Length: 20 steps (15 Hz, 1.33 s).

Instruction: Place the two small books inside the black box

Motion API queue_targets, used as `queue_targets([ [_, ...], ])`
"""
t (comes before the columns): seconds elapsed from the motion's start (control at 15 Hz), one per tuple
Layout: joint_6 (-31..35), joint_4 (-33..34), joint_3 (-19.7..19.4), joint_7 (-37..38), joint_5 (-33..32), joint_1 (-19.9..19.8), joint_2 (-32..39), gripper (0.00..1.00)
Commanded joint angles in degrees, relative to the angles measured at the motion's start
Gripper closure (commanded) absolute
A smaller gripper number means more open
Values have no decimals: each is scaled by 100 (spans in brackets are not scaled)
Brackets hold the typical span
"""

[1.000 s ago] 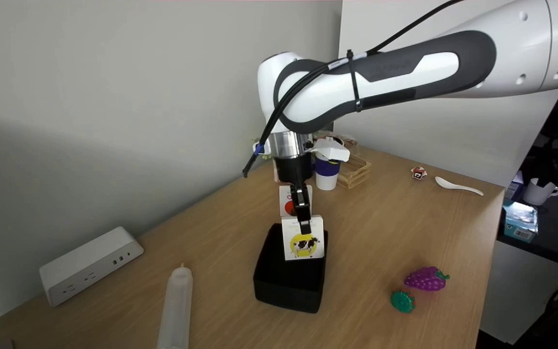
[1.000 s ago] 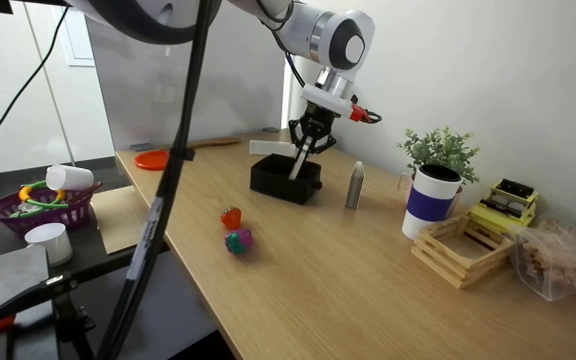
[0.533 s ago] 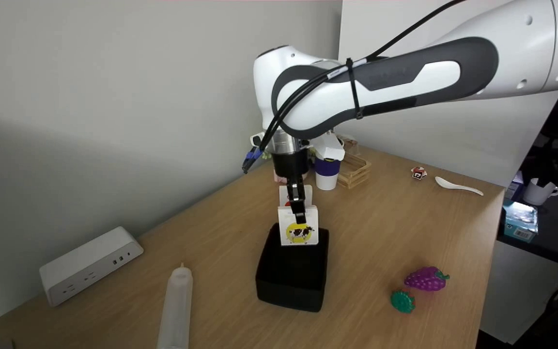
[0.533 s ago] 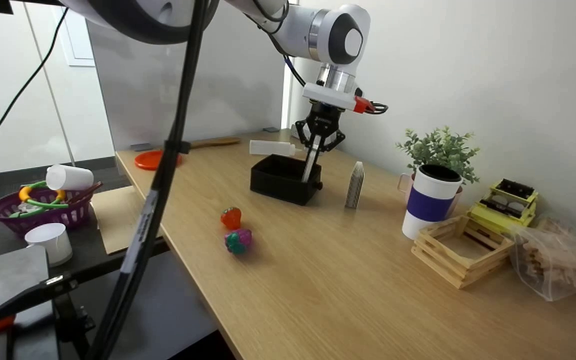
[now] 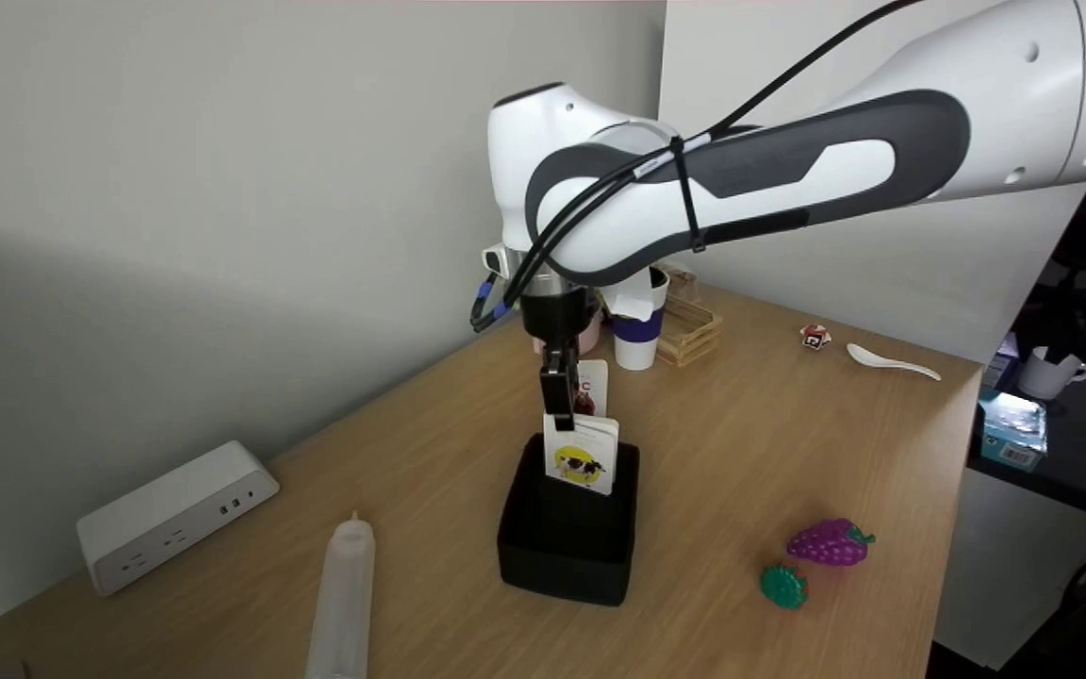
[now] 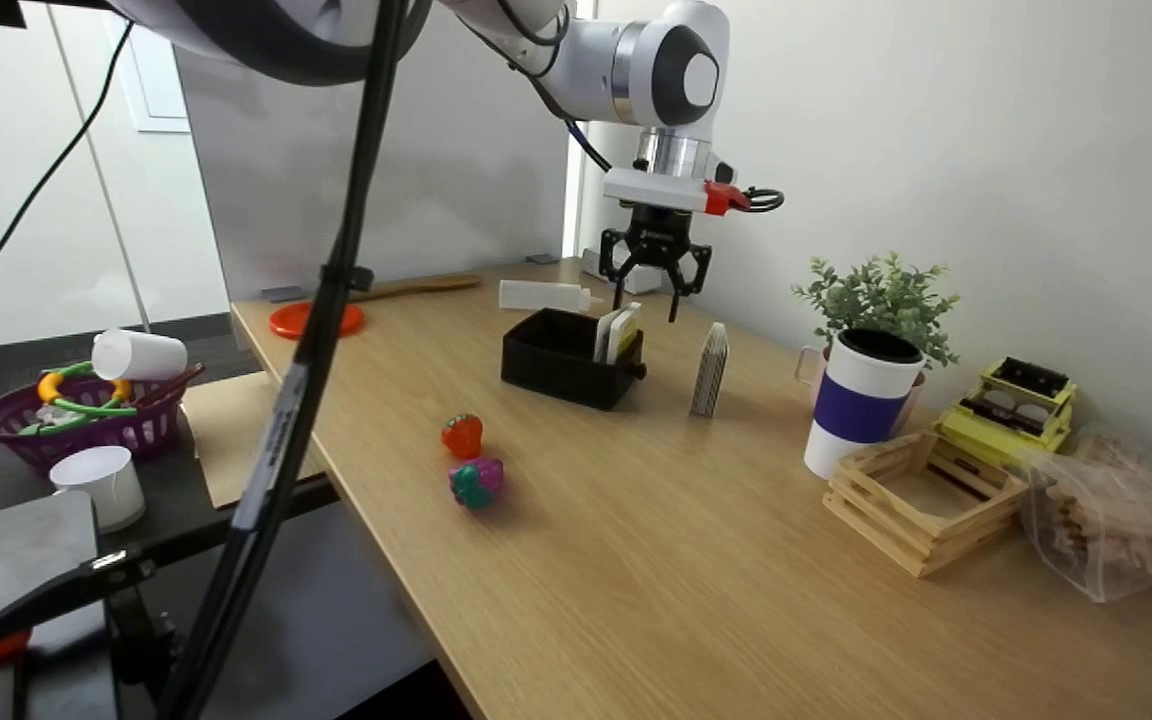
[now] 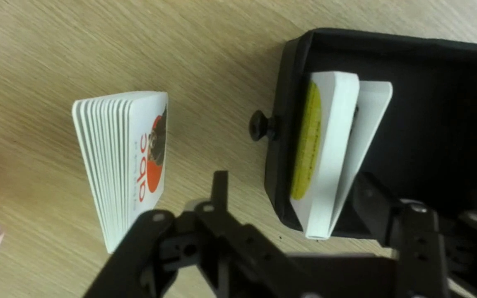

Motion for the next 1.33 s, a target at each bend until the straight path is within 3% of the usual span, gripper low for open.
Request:
queue_targets([
  [0.0, 125, 178, -135, 228, -109, 67, 105, 0],
  [0.53, 382, 191, -360, 673, -124, -25, -150, 0],
  [1.27, 467, 359, -576, 859, -50, -251, 21, 0],
])
